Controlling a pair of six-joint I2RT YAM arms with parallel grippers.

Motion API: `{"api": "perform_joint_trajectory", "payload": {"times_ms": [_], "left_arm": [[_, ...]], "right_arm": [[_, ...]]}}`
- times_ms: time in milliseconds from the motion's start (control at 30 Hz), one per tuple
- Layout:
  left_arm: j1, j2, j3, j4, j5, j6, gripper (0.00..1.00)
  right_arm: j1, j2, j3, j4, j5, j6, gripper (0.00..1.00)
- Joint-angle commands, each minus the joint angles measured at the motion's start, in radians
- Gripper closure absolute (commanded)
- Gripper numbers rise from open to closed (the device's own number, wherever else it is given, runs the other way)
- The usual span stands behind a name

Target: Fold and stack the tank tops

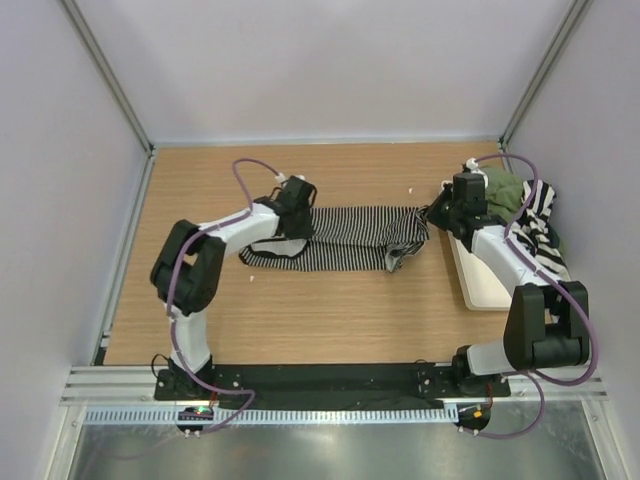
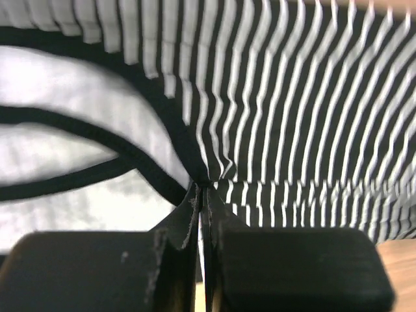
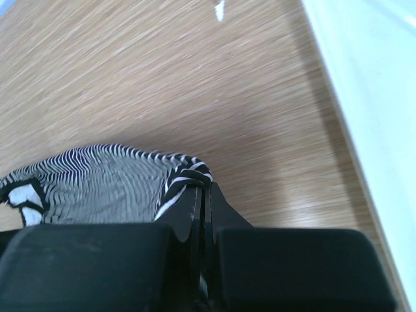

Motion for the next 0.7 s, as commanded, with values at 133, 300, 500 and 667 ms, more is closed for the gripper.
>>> {"api": "perform_joint_trajectory", "payload": {"times_ms": [133, 300, 500, 667], "left_arm": [[0.191, -0.383, -0.252, 0.064, -0.025, -0.021, 1.00], [0.195, -0.451, -0.352, 0.119, 0.005, -0.024, 1.00], [0.194, -0.449, -0.400, 0.187, 0.041, -0.023, 1.00], [0.195, -0.488, -0.470, 0.270, 0.005, -0.021, 1.00]], "right_arm": [[0.002, -0.025, -0.014, 0.064, -0.185, -0.002, 0.96], [0.002, 0.010, -0.057, 0.057, -0.193, -0.016, 0.57], [0.006, -0.054, -0.122, 0.046, -0.170, -0.048, 0.38], [0.037, -0.089, -0.136, 0.029, -0.259, -0.075, 0.50]]}}
